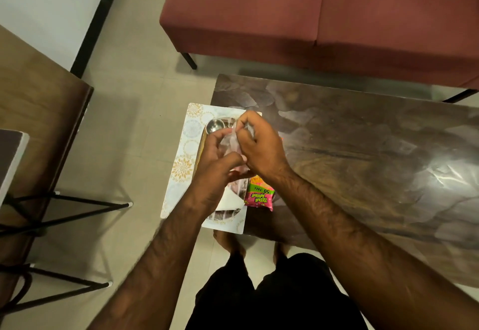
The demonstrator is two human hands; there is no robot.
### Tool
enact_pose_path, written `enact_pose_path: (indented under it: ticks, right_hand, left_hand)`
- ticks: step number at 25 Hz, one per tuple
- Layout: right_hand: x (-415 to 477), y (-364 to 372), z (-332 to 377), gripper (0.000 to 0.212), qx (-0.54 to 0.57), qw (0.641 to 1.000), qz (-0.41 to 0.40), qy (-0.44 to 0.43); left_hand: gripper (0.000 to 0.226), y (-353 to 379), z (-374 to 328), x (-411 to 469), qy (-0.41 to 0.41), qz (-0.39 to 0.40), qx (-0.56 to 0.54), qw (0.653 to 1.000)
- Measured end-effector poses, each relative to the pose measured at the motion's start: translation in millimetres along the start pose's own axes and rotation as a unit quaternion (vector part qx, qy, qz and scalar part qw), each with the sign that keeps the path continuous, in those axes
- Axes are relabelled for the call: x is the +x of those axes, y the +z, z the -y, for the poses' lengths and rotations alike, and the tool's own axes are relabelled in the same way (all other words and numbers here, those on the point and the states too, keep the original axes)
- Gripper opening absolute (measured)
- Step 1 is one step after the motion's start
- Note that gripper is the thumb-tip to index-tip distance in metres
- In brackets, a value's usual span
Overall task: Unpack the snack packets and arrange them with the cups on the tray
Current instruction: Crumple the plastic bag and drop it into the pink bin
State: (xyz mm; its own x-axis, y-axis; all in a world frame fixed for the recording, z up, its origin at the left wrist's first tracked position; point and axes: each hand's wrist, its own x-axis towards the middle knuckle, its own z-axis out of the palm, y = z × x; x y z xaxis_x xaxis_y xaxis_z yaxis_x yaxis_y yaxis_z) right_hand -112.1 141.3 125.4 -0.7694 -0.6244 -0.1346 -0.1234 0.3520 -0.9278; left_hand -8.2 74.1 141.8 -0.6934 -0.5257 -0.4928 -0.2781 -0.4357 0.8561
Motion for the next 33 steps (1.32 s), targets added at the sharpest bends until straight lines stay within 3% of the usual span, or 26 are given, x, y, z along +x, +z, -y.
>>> enact_pose_path:
  ticks: [9, 17, 23, 29, 33]
  right_hand:
    - [-19.9, -84.7, 41.0, 0.02, -0.001, 0.997, 0.03, -0.072]
    - [-57.4, -125.9, 72.9, 0.074, -0.067, 0.978, 0.117, -0.156]
    - [-96.8, -120.0, 83.9, 0.056, -0.172, 0.971, 0.048, -0.16]
    - [-151.3, -134.7, 67.5, 0.033, -0.139, 0.985, -0.01, -0.099]
    - [-170.7, -166.0, 50.9, 0.017, -0.088, 0.991, -0.074, -0.075]
  left_hand:
    - [0.03, 64.9, -27.3, -22.1, 0.128, -0.076, 0.057, 0.987]
    - [0.04, 79.6, -52.6, -45.2, 0.203, -0.118, 0.06, 0.97]
    - [0.025, 71.9, -51.8, -74.3, 0.203, -0.048, 0.075, 0.975]
    - [0.016, 90.2, -29.3, -111.9, 0.128, 0.089, 0.059, 0.986]
    - [0.049, 120.1, -22.9, -129.4, 0.101, 0.222, 0.082, 0.966]
